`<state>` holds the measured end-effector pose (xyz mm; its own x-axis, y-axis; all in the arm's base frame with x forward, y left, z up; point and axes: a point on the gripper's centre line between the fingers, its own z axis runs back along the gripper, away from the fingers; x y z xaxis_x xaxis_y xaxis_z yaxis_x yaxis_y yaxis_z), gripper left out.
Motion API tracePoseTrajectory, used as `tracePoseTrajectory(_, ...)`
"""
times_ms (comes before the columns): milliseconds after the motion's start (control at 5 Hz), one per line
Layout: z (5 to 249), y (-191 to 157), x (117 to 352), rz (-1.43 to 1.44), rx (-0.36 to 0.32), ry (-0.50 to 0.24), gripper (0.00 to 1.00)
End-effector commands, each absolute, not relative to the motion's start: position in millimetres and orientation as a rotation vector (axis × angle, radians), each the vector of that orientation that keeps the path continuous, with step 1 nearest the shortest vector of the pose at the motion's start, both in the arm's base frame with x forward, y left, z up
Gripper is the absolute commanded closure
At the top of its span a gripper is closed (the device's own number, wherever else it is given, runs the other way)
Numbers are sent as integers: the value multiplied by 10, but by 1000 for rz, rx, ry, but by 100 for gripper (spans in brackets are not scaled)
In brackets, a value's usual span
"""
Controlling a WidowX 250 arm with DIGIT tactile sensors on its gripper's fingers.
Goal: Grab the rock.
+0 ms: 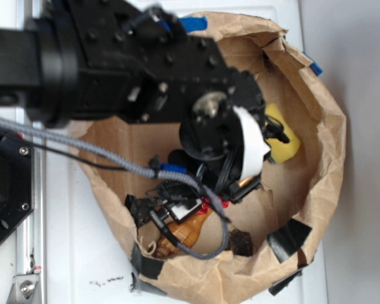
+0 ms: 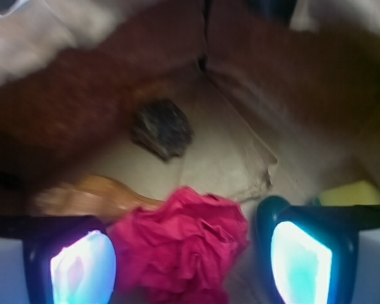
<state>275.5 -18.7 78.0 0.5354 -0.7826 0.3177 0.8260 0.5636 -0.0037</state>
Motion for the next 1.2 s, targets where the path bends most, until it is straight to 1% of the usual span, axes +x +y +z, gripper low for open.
tracePoseTrajectory(0, 570, -659, 2790, -1044, -133, -367, 0)
tracePoseTrajectory(200, 642, -758, 2813, -1072, -205, -369, 0)
tracePoseTrajectory(400, 649, -814, 2865, -1062, -234, -391, 0)
tracePoseTrajectory(600, 466, -870, 2837, -1076, -234, -394, 0)
tracePoseTrajectory(800, 239, -936, 2798, -1109, -206, -436, 0)
tracePoseTrajectory(1000, 170, -936, 2791, -1105, -218, -442, 100)
